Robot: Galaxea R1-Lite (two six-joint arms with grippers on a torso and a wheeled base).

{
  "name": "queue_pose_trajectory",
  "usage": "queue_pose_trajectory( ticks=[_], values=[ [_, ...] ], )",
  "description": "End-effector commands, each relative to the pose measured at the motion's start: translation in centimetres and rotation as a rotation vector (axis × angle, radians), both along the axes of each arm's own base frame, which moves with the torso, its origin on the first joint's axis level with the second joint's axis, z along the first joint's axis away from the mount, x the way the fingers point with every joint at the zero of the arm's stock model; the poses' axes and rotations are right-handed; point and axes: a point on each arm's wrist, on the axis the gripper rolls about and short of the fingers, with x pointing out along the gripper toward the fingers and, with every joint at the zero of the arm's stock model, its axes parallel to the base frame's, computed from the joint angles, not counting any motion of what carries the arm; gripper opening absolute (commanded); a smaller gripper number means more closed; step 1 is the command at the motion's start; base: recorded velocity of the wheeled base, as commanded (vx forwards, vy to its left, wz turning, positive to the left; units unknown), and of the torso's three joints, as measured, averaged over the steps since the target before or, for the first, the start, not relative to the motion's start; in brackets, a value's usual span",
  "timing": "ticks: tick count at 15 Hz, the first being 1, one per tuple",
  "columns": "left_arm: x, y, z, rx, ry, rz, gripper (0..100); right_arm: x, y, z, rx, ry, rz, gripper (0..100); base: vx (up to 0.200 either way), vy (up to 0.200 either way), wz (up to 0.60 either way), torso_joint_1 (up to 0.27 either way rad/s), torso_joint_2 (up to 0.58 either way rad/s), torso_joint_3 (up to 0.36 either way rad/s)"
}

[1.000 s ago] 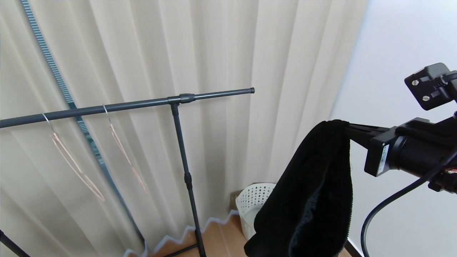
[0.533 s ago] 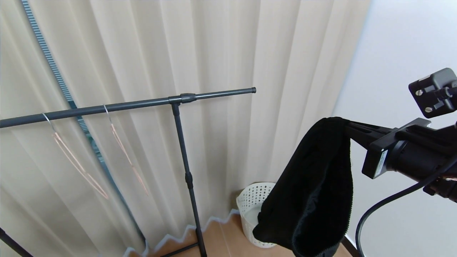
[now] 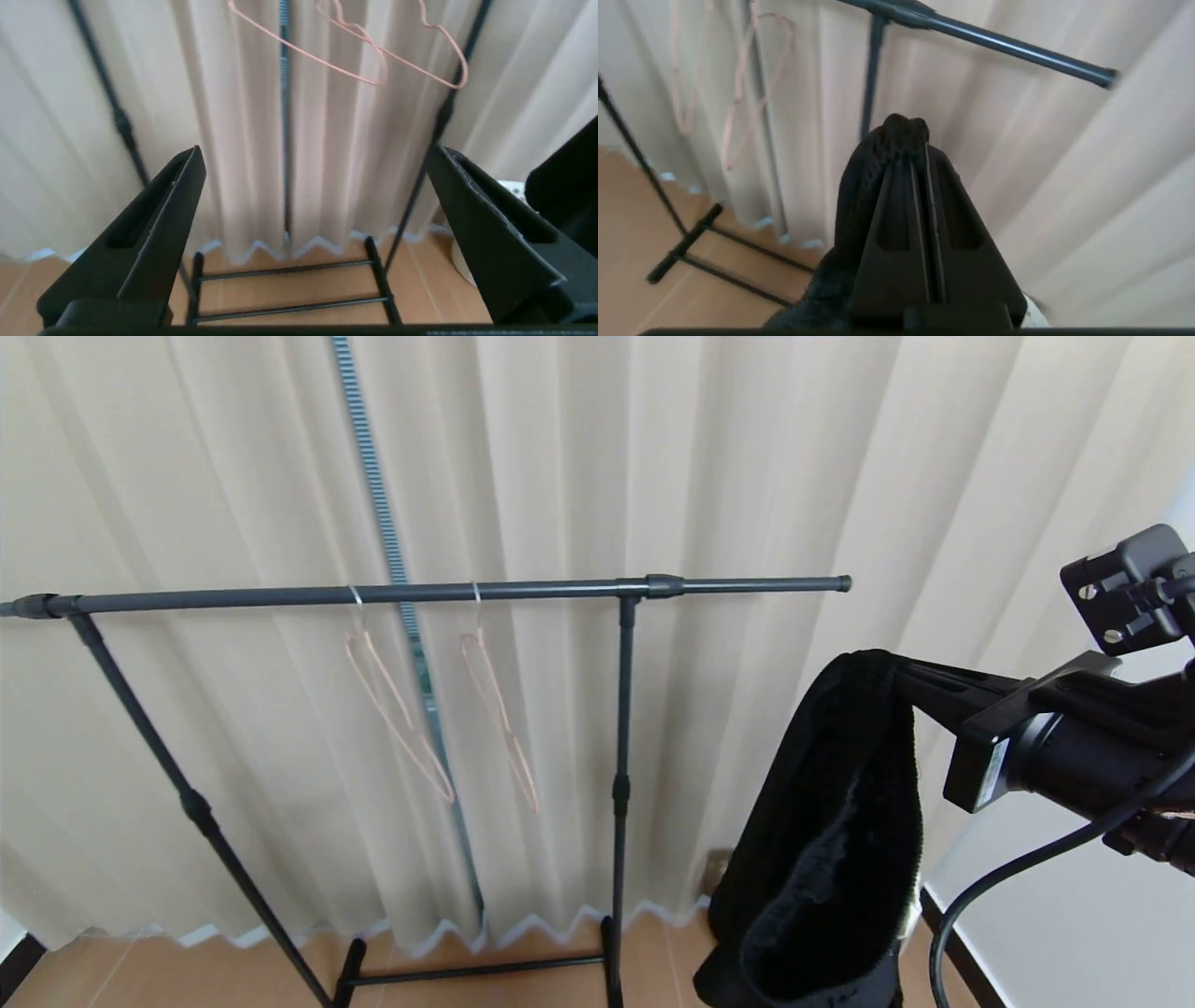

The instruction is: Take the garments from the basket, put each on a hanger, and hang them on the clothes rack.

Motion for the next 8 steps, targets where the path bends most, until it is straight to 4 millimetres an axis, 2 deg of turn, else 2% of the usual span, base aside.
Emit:
queue_pose_trajectory(
  ticks=[1,2,8],
  values=[
    [0.01,0.00,0.00,0.000,0.001,-0.001,100,-0.03,-0.02,0.02,0.000,0.000,-0.001,0,-0.200,0.200,0.00,0.002,0.00,0.002],
    [0.00,0.00,0.00,0.000,0.000,-0.001,100,-0.03,-0.02,0.02,0.000,0.000,-0.001,0,-0.200,0.200,0.00,0.002,0.01,-0.002],
    [0.01,0.00,0.00,0.000,0.001,-0.001,100,-0.03,-0.02,0.02,0.000,0.000,-0.001,0,0.000,0.200,0.00,-0.003,0.00,0.005]
  ],
)
